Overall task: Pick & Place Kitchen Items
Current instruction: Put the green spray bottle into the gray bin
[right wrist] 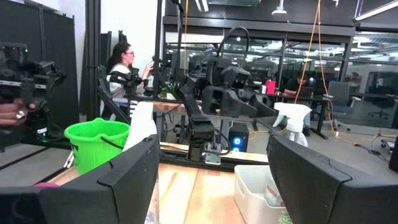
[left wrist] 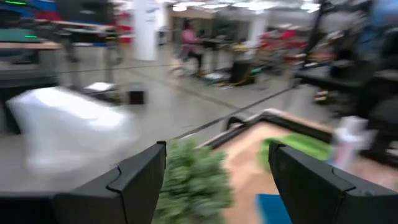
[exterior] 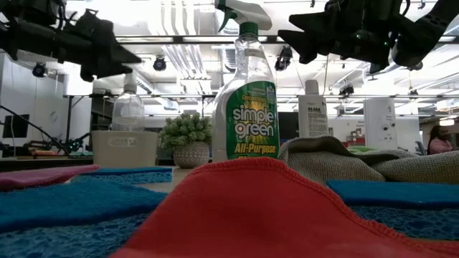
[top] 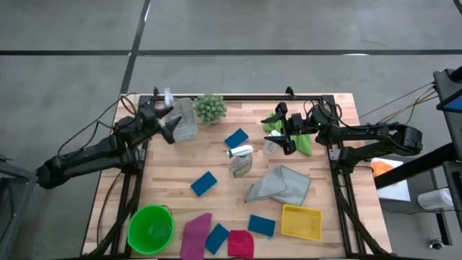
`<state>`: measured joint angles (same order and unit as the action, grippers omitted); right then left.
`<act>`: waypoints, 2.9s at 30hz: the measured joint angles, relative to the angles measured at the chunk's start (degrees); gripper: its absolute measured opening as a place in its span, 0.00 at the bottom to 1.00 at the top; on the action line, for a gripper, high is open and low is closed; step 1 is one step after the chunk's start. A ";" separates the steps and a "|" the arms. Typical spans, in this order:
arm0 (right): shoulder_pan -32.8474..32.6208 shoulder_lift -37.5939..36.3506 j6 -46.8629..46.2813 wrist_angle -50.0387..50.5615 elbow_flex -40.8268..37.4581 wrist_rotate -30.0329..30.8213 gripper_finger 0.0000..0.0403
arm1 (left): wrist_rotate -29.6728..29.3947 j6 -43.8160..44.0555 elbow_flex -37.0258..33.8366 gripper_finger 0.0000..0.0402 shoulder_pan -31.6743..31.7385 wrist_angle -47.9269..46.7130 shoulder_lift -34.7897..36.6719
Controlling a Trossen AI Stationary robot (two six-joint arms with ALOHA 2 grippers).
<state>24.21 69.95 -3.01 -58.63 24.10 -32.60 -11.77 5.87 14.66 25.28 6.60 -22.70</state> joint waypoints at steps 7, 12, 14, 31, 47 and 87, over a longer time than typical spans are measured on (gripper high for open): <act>0.00 0.00 0.27 0.00 0.00 0.07 0.72 | 15.60 2.12 0.00 0.71 -0.23 1.56 1.23; 0.00 0.00 0.27 0.00 0.00 0.17 0.72 | 21.66 2.16 0.00 0.71 -2.60 2.62 0.71; 0.00 0.00 0.30 0.00 -0.01 0.26 0.72 | 21.69 2.13 0.00 0.71 -4.37 2.83 0.70; -0.02 0.00 0.44 0.00 0.00 0.89 0.72 | 5.25 -0.02 0.02 0.71 -28.20 22.48 -14.82; 0.00 0.00 0.88 0.09 0.00 1.57 0.72 | -1.64 -1.58 12.34 0.71 -31.74 41.85 -50.12; -0.02 0.02 1.51 1.73 0.00 1.55 0.72 | -3.64 -2.78 26.60 0.71 -31.76 32.01 -57.72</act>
<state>24.18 69.97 -1.50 -56.90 24.10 -31.05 -15.41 3.09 41.25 -6.48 38.61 -80.42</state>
